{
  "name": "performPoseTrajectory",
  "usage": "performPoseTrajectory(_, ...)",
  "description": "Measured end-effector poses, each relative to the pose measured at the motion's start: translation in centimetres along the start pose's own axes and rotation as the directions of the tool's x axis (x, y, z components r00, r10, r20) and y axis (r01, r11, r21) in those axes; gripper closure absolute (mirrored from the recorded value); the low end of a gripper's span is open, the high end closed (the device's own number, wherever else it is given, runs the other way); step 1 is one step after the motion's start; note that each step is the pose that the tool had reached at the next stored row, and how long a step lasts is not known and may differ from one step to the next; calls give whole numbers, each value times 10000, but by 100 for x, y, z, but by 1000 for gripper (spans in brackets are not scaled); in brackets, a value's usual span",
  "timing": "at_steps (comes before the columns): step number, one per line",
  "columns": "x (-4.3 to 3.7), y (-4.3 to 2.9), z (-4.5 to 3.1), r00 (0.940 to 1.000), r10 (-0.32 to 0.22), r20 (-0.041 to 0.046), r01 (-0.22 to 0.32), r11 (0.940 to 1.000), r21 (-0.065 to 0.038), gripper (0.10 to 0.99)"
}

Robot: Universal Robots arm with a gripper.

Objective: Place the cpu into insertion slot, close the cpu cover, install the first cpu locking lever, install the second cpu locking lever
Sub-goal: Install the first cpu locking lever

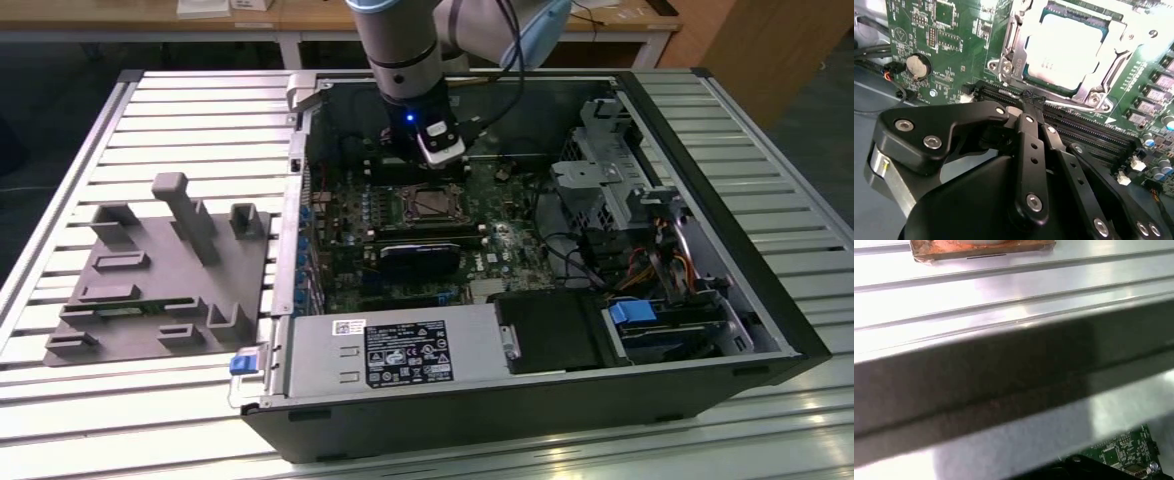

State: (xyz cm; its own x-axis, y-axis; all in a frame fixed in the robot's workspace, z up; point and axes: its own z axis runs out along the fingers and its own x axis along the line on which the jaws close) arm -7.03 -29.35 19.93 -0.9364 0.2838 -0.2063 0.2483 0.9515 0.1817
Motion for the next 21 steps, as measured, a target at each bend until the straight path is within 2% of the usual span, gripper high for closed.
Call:
performPoseTrajectory(5, 8, 26, 6, 10000, 1, 1, -1, 10000, -1, 980)
performPoseTrajectory(21, 1, 21, 60, 10000, 22, 10, -22, 10000, 27, 980)
